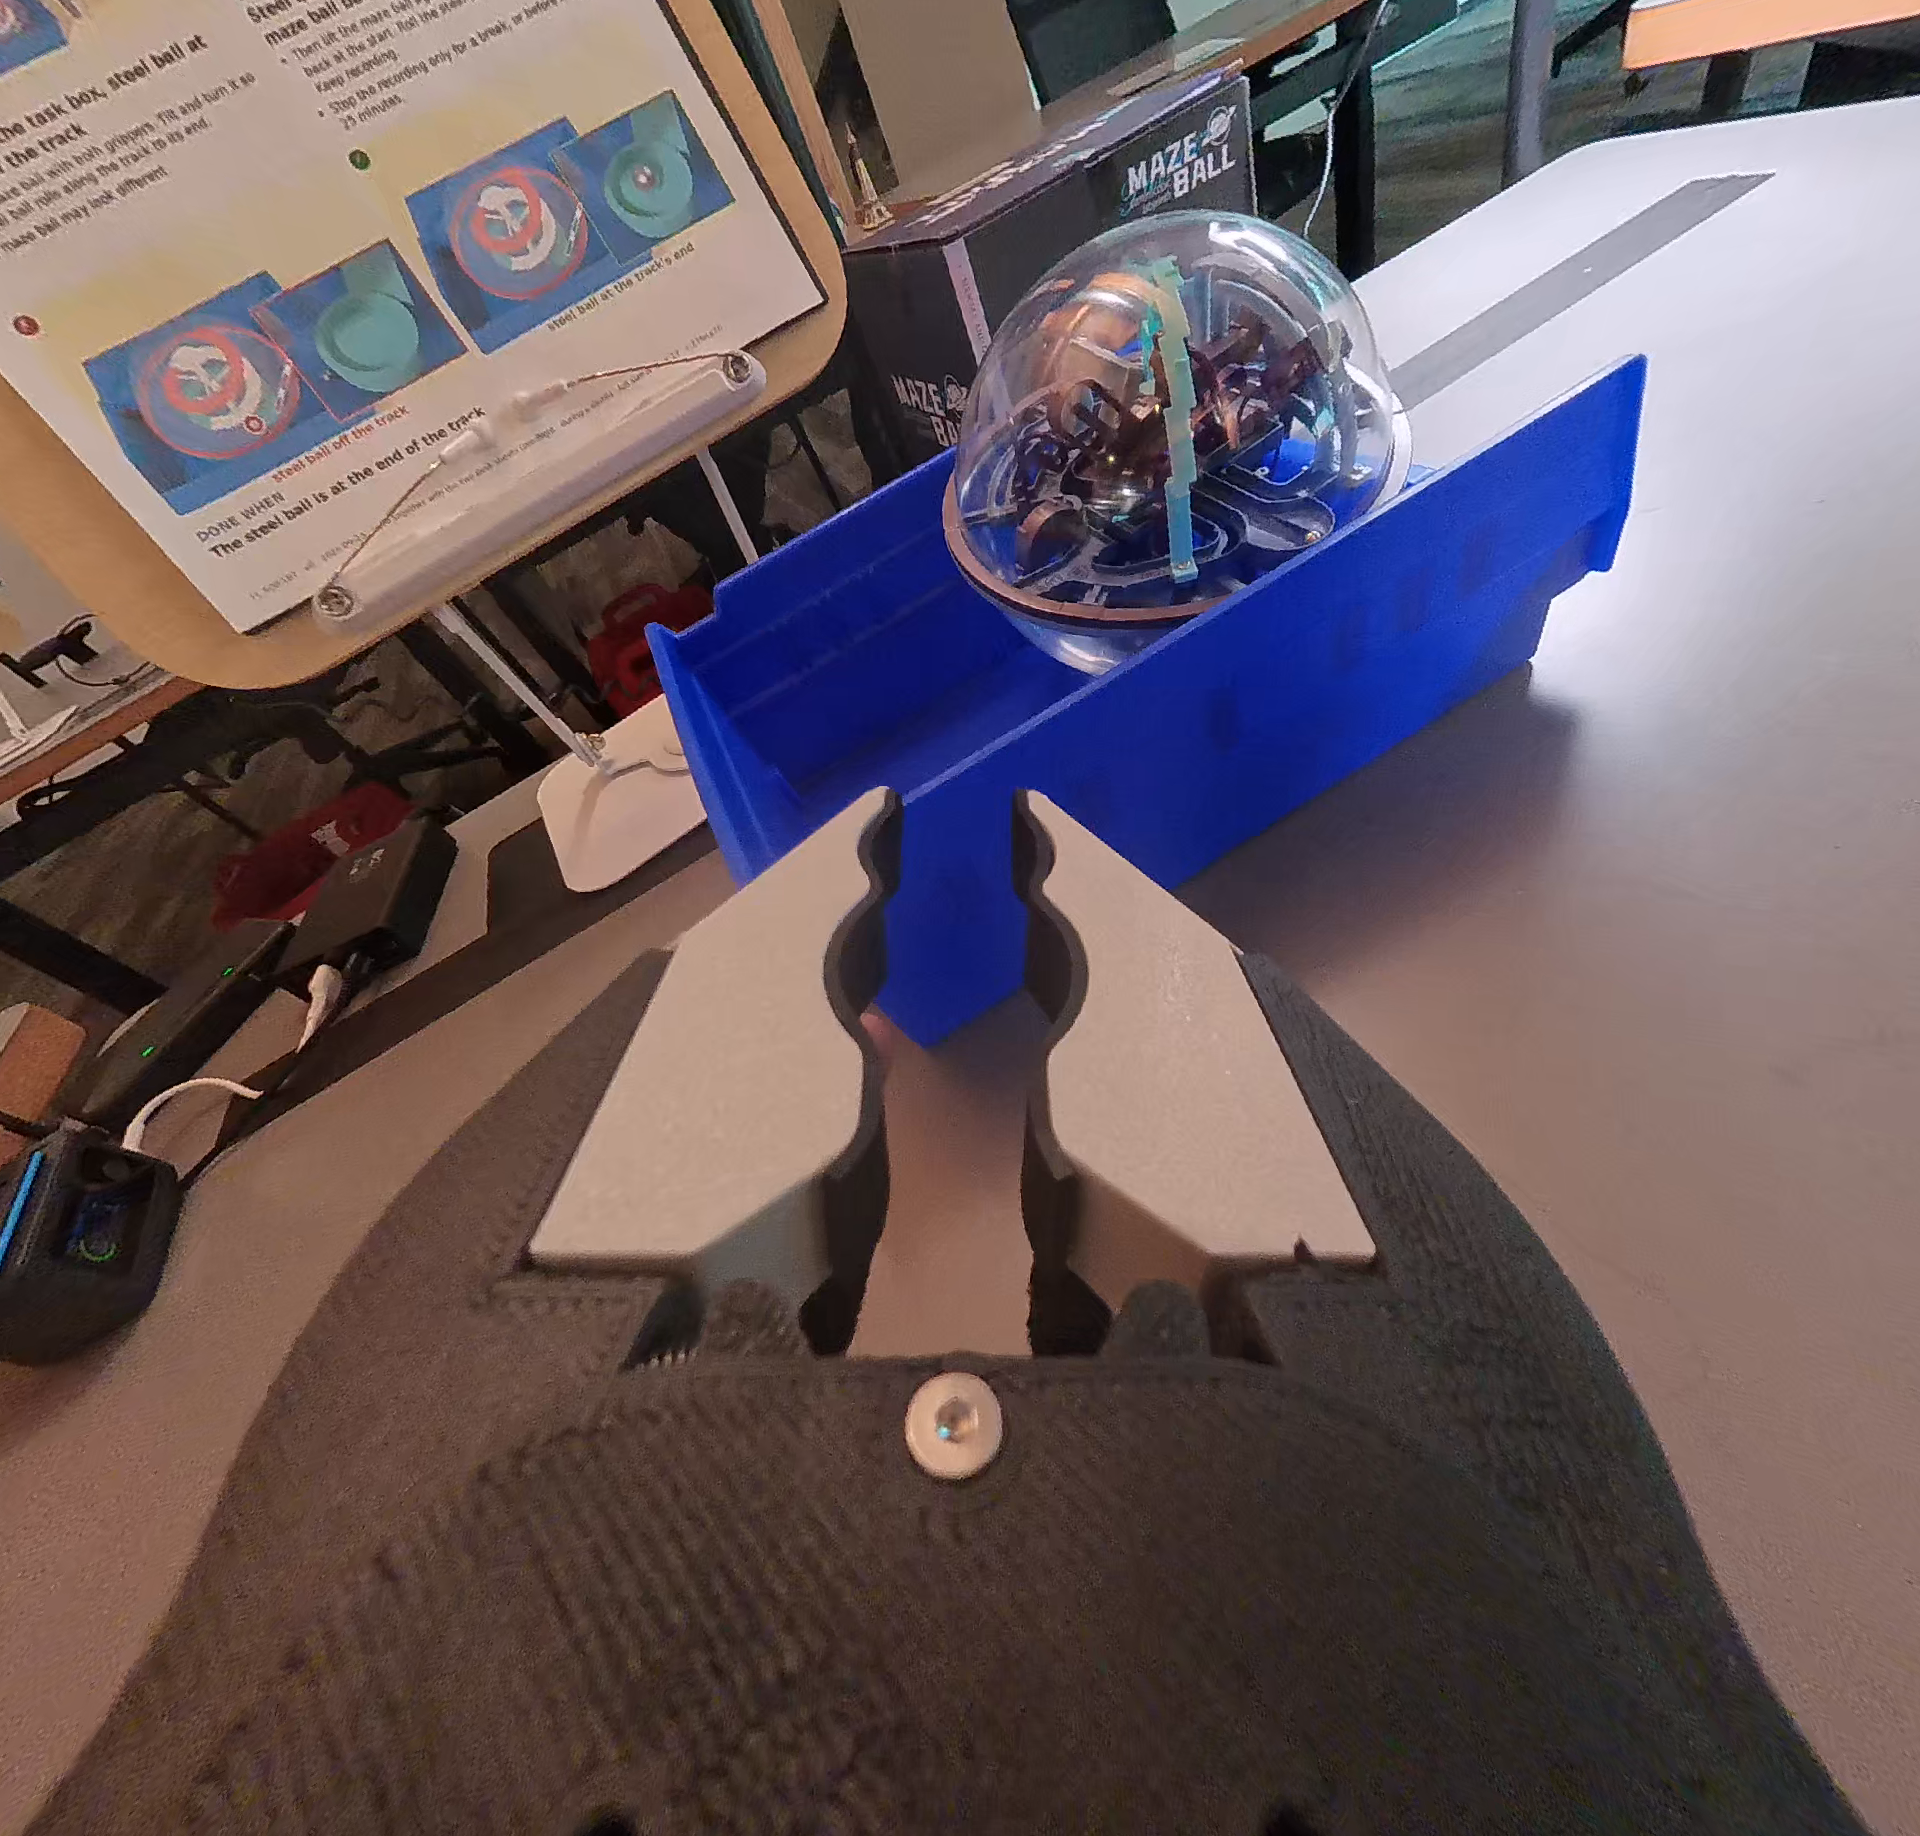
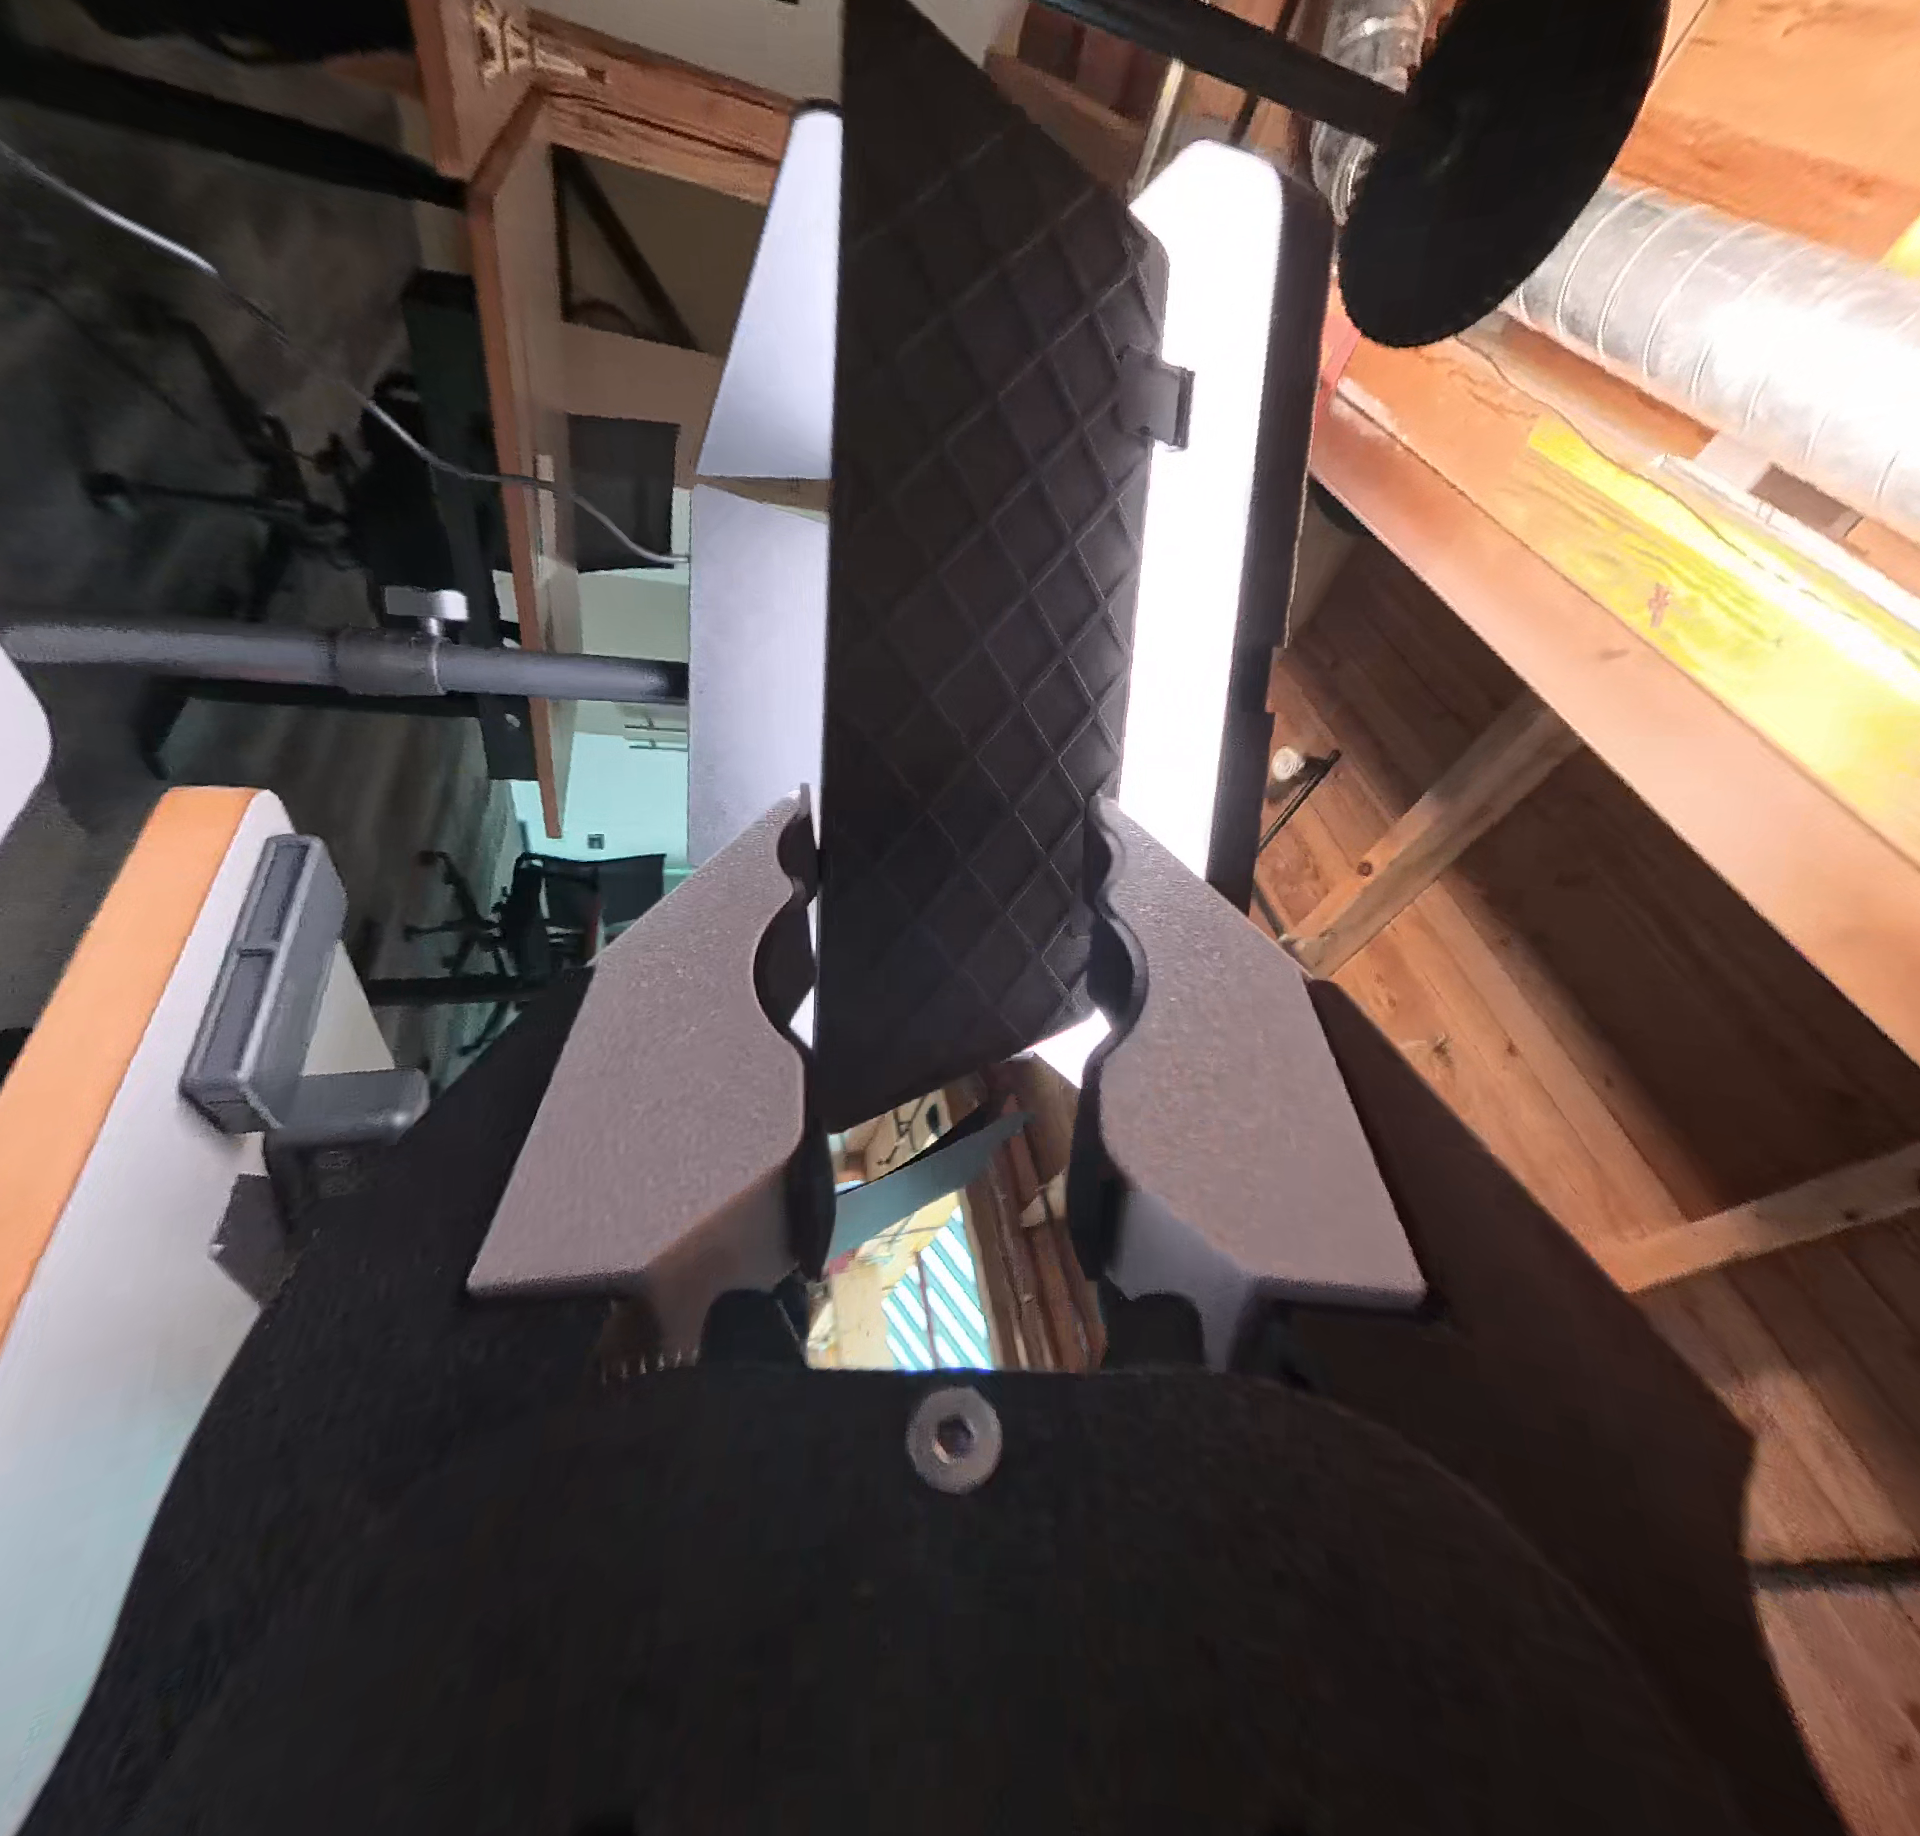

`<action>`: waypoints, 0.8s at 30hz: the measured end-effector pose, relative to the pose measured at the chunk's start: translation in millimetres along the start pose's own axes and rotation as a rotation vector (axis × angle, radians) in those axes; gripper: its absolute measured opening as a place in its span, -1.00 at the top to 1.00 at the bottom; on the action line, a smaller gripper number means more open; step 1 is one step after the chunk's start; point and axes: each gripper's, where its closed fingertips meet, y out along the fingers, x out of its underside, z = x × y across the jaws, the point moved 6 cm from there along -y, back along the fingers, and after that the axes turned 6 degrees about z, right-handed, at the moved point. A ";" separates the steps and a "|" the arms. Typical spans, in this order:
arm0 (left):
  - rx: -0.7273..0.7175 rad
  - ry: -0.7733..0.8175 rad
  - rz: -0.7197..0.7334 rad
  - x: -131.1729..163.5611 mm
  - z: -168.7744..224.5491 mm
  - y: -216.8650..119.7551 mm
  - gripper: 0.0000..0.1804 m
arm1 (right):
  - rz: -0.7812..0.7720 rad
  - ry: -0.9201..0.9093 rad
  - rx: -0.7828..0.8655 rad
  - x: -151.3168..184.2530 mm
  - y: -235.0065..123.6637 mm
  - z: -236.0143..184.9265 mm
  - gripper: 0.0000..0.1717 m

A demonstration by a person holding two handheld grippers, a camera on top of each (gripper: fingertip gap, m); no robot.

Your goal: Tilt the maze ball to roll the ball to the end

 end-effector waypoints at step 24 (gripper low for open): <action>0.051 0.011 -0.018 12.3 15.1 5.1 0.81 | 0.108 -0.046 0.067 -35.0 2.2 88.5 1.00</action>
